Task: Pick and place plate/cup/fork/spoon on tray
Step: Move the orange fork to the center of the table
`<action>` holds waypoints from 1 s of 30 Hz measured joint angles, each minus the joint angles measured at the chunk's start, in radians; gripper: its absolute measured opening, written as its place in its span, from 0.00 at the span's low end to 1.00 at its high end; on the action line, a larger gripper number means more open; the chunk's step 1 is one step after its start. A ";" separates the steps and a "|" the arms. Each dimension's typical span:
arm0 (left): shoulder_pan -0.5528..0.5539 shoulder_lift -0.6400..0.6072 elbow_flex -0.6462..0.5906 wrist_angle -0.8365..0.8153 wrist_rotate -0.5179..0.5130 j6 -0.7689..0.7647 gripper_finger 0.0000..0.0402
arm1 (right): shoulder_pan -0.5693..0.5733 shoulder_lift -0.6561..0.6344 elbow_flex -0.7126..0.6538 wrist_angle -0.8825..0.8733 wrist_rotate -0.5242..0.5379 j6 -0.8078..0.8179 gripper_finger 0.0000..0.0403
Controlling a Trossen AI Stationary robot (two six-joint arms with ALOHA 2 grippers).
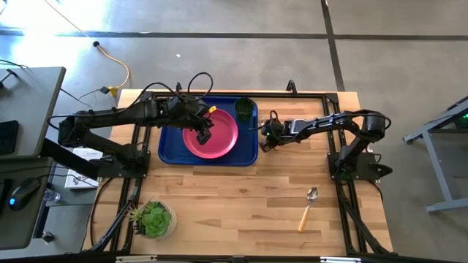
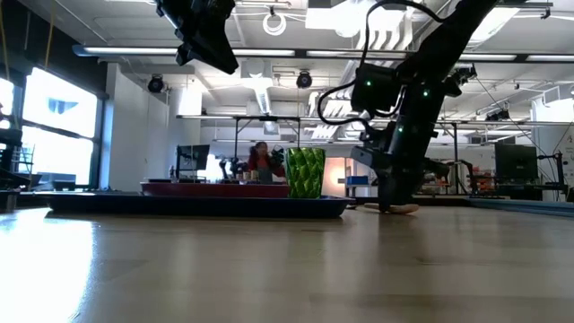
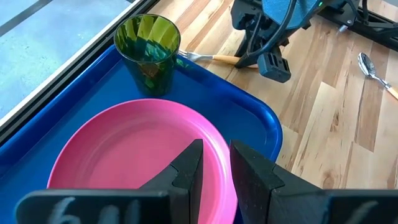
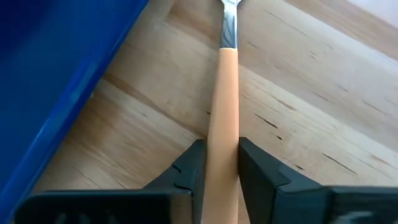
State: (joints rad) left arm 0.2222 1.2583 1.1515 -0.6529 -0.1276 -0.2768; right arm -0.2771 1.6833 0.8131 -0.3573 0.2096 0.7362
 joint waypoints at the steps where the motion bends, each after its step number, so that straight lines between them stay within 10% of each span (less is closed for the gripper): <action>1: 0.000 0.000 0.000 0.000 0.000 0.000 0.17 | 0.000 0.000 0.000 0.000 0.000 0.007 0.15; 30: 0.000 0.000 0.000 0.000 0.001 0.008 0.17 | 0.214 -0.220 -0.005 -0.159 0.085 0.563 0.10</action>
State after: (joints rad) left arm 0.2222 1.2583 1.1515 -0.6533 -0.1268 -0.2689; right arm -0.0635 1.4635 0.8078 -0.5159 0.2941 1.2990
